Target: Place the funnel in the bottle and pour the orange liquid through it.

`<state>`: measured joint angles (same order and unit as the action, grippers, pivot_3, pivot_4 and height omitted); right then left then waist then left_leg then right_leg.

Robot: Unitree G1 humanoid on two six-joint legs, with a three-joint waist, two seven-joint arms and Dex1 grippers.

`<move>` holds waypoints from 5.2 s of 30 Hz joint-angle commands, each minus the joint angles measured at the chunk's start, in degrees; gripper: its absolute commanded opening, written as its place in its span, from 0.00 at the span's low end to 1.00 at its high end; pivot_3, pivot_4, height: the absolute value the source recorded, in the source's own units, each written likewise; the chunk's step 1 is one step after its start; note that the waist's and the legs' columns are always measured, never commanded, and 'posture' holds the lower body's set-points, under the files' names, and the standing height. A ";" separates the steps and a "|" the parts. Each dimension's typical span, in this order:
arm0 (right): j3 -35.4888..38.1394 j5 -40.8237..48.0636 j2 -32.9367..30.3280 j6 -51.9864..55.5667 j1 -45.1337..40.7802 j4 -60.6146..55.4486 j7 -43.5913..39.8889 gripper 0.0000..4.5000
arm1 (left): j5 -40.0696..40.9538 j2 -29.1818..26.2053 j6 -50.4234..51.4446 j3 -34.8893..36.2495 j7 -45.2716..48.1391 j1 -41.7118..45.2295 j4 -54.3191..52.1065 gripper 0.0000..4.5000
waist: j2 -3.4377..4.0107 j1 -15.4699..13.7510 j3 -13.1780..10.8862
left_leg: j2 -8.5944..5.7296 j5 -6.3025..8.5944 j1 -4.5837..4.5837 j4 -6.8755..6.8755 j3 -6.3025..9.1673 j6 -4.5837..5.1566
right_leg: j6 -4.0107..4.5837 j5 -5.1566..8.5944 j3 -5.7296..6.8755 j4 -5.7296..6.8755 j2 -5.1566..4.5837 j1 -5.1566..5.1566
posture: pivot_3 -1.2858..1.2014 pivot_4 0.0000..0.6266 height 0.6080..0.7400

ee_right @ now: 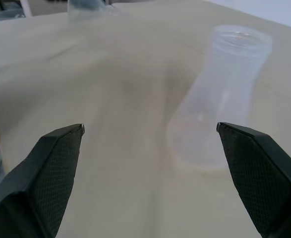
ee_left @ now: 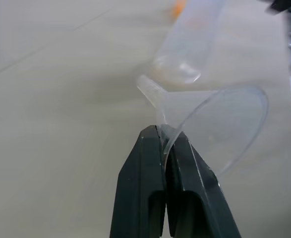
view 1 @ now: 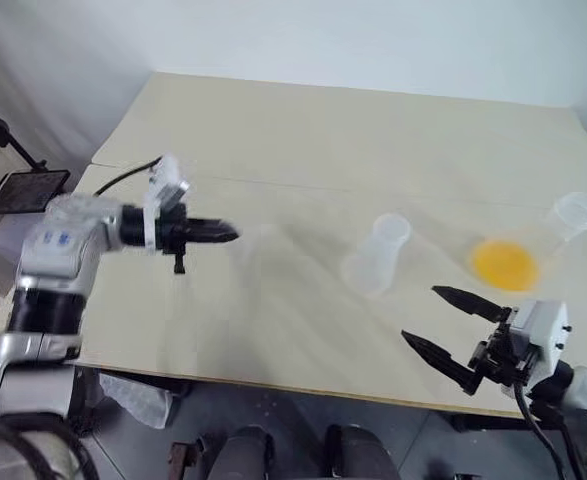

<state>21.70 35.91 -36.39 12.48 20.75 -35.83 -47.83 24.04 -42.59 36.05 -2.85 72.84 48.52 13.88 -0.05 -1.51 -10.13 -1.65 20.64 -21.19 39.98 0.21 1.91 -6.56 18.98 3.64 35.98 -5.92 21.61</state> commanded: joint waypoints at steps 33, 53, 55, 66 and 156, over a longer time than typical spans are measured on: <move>3.74 -5.81 12.11 -9.65 11.93 -12.12 10.30 1.00 | -11.19 28.73 12.50 -13.35 6.00 42.12 43.99 0.00 | 0.03 0.12 -0.03 | 0.09 -0.03 -0.04 0.00 -0.16 -0.02 | -0.07 0.03 -0.12 -0.01 0.34 0.11 | 0.52 0.24 1.00; -0.66 -8.27 13.40 -11.24 11.91 -11.86 12.91 1.00 | -19.82 32.97 10.94 -13.07 9.63 47.63 51.52 0.00 | 0.03 0.13 -0.03 | 0.07 -0.03 -0.06 0.00 -0.21 -0.02 | -0.08 0.04 -0.12 0.00 0.37 0.15 | 0.52 0.24 1.00; -1.03 -8.42 13.35 -11.29 11.69 -11.79 13.12 1.00 | -20.18 33.11 11.21 -12.93 9.95 47.88 51.88 0.00 | 0.03 0.14 -0.03 | 0.07 -0.03 -0.05 0.00 -0.21 -0.02 | -0.08 0.04 -0.13 0.01 0.37 0.15 | 0.52 0.24 1.00; -2.26 -9.09 13.75 -11.57 10.96 -11.28 13.37 1.00 | -22.59 32.72 11.39 -13.66 11.09 47.90 52.48 0.00 | 0.03 0.14 -0.03 | 0.08 -0.03 -0.06 0.00 -0.24 -0.02 | -0.08 0.04 -0.14 0.04 0.37 0.19 | 0.52 0.24 1.00; 19.59 -1.56 20.03 -18.25 23.33 -5.30 14.40 1.00 | -3.91 13.76 -34.41 6.85 1.92 -12.14 3.84 0.78 | 0.09 0.18 0.03 | 0.14 -0.01 -0.04 0.06 -0.75 0.00 | -0.08 0.03 -0.83 0.92 0.12 0.78 | 0.52 0.24 1.00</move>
<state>39.16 33.14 -17.23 -4.13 43.38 -41.60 -34.25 18.59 -28.11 0.60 2.30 76.90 36.73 20.74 0.04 -1.33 -10.10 -1.51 20.64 -21.22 40.03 -0.54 1.91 -6.63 19.01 2.80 36.90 -5.81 22.39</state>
